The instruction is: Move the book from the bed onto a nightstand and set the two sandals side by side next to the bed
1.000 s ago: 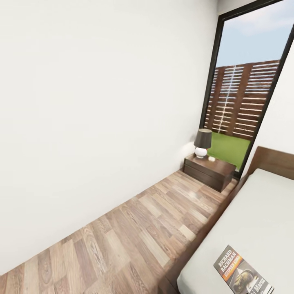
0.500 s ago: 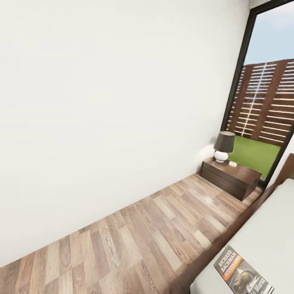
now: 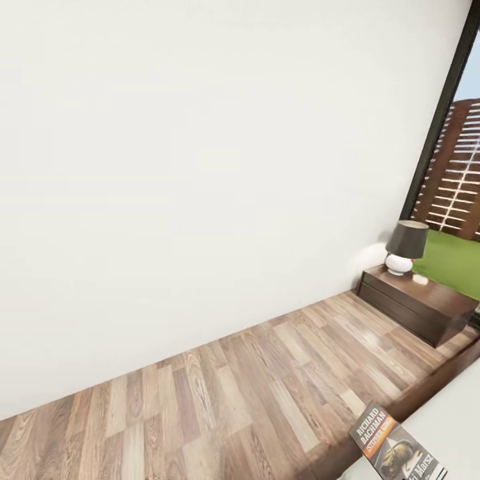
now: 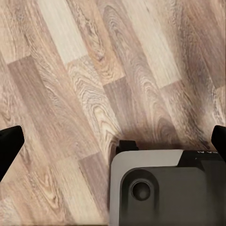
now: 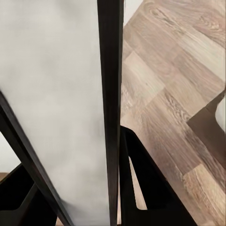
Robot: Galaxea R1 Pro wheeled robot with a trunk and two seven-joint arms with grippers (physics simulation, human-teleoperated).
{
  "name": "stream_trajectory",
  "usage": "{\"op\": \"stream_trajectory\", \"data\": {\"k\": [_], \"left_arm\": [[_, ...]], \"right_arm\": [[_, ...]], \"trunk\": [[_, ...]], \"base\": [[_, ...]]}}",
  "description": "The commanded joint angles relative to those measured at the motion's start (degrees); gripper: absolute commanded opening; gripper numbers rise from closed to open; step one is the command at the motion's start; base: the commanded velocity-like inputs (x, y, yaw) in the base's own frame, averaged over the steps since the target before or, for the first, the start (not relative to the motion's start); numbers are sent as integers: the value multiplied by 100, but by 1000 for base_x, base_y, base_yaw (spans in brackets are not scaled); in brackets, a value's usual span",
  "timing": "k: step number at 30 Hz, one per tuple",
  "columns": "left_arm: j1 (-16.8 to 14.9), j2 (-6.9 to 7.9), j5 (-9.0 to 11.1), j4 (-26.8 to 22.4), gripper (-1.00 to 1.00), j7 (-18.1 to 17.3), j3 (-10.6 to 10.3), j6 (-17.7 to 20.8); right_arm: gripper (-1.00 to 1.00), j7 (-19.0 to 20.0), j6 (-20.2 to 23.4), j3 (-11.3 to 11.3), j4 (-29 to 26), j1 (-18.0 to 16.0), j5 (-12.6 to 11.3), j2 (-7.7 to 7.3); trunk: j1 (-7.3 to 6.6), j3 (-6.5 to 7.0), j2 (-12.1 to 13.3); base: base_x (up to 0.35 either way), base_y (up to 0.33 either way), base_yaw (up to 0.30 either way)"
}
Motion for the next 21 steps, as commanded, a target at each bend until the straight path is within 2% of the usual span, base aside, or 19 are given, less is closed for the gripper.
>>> {"op": "stream_trajectory", "data": {"k": [1, 10, 14, 19, 21], "left_arm": [[-8, 1, 60, 10, 100, -28, -28, -15], [-7, -12, 60, 14, 100, -29, -28, -9], [21, -202, 62, 25, 100, -28, -20, -1], [298, -440, 50, 20, 100, -26, -19, -10], [358, -507, 45, 19, 100, -28, -19, -9]], "right_arm": [[-100, 17, 11, 16, -2, -4, -57, -2], [-100, 17, 11, 17, -2, -4, -57, -4], [-100, -3, 11, 27, 4, -4, -52, -1], [-100, -22, 11, 40, 19, -4, -48, 25], [-100, -35, 11, 45, 31, -4, -48, 143]], "trunk": [[4, -13, -13], [4, -13, -13], [4, -13, -13], [4, -13, -13], [4, -13, -13]], "base": [[0, 0, 293], [0, 0, 293], [0, 0, 293], [0, 0, 293], [0, 0, 293]]}}
